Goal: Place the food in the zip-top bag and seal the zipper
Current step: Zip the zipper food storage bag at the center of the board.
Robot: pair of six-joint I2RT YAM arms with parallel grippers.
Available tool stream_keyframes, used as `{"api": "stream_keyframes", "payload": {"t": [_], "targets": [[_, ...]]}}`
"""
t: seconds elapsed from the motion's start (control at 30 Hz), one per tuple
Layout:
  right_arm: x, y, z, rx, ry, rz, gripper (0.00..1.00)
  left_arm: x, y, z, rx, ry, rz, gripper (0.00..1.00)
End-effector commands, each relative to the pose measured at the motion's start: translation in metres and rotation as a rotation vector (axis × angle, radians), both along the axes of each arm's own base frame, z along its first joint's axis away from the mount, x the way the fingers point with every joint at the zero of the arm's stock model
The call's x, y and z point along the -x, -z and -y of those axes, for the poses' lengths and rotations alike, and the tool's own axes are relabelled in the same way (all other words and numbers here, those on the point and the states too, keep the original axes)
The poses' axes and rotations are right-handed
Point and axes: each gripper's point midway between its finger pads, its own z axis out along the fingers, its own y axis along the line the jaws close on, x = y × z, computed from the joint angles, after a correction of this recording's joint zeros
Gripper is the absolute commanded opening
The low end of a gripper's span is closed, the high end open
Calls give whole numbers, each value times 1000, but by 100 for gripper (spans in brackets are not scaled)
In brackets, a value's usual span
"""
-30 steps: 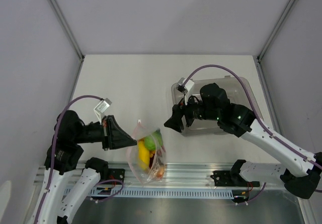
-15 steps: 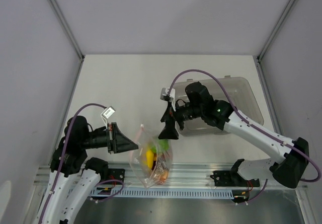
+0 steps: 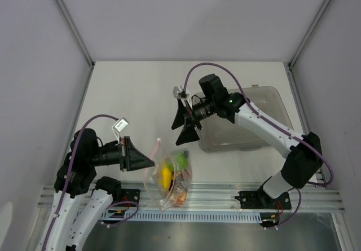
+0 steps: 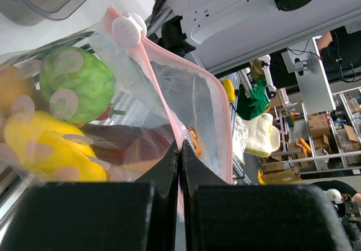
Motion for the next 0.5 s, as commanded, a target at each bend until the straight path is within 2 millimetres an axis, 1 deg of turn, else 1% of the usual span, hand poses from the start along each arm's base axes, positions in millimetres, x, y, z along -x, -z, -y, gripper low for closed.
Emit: {"api": "stream_keyframes", "payload": {"t": [0.0,0.03,0.07,0.13,0.2,0.37,0.47], "targets": [[9,-16,-5,-63,-124,-14,100,0,-16,1,19,16,63,1],[8,-11,-8,-60,-140,-34,99,-2,-15,2,19,15,59,1],[13,-11,-10,-62,-165,-42,99,-3,-16,2,20,15,63,1],[16,-9,-15,-57,-179,-37,99,-5,-16,3,20,18,61,1],[23,-6,-18,-57,-208,-47,97,-6,-15,3,20,18,58,1],[42,-1,-25,-53,-269,-59,88,-10,-14,4,20,21,58,0],[49,-5,-24,-81,-314,-80,83,-11,-13,5,21,21,58,1]]}}
